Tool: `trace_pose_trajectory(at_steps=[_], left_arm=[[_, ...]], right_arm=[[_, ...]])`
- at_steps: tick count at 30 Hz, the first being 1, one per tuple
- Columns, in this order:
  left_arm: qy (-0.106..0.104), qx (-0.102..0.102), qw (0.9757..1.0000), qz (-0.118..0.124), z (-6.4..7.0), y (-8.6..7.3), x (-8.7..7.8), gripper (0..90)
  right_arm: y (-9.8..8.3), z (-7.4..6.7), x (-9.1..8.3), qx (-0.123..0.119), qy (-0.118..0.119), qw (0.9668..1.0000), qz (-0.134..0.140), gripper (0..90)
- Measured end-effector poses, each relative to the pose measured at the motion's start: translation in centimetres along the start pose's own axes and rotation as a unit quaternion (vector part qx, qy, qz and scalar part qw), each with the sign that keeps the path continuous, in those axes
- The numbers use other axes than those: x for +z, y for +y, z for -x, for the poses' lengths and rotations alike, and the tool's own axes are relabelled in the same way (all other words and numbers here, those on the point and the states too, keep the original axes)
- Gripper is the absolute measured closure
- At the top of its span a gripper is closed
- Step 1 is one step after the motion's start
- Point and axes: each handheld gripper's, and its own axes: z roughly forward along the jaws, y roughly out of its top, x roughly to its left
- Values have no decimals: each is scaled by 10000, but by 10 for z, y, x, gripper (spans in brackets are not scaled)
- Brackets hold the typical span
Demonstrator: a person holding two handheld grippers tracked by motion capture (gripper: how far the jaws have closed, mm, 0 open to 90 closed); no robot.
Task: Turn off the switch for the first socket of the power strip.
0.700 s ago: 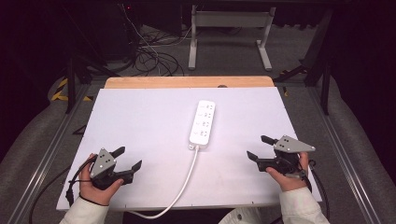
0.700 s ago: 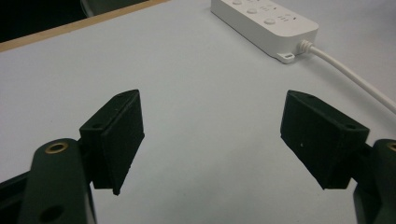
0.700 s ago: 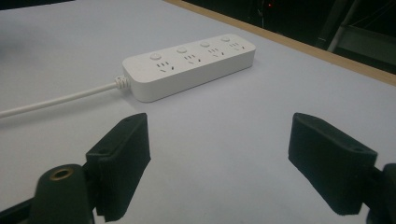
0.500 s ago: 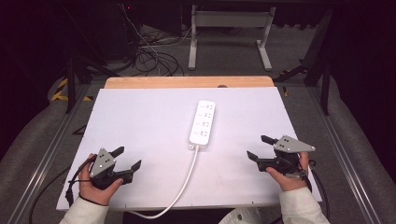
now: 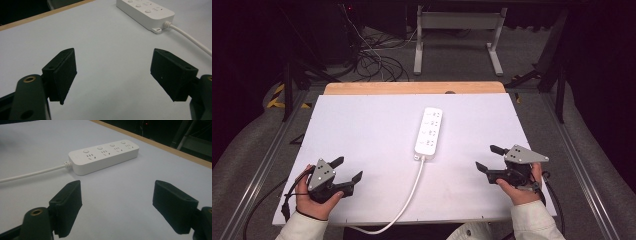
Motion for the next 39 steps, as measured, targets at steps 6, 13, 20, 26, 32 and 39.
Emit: trace_pose_trajectory(at_steps=[6, 13, 20, 26, 32, 39], left_arm=[[39, 124, 9999, -19, 1, 1, 0, 215], [35, 83, 10000, -13, 1, 1, 0, 215], [43, 73, 10000, -10, 1, 1, 0, 215], [41, 74, 10000, -19, 0, 0, 0, 215], [58, 53, 10000, -17, 0, 0, 0, 215], [60, 48, 10000, -14, 0, 0, 0, 215]], right_arm=[[6, 1, 0, -66, 75, 9998, -144, 280], [16, 2, 2, -11, 169, 9996, -213, 328], [36, 2, 14, -57, 343, 9989, -325, 387], [52, 1, 26, -83, 415, 9979, -498, 389], [64, -1, 37, -153, 505, 9971, -544, 394], [72, -2, 53, -138, 621, 9961, -619, 398]])
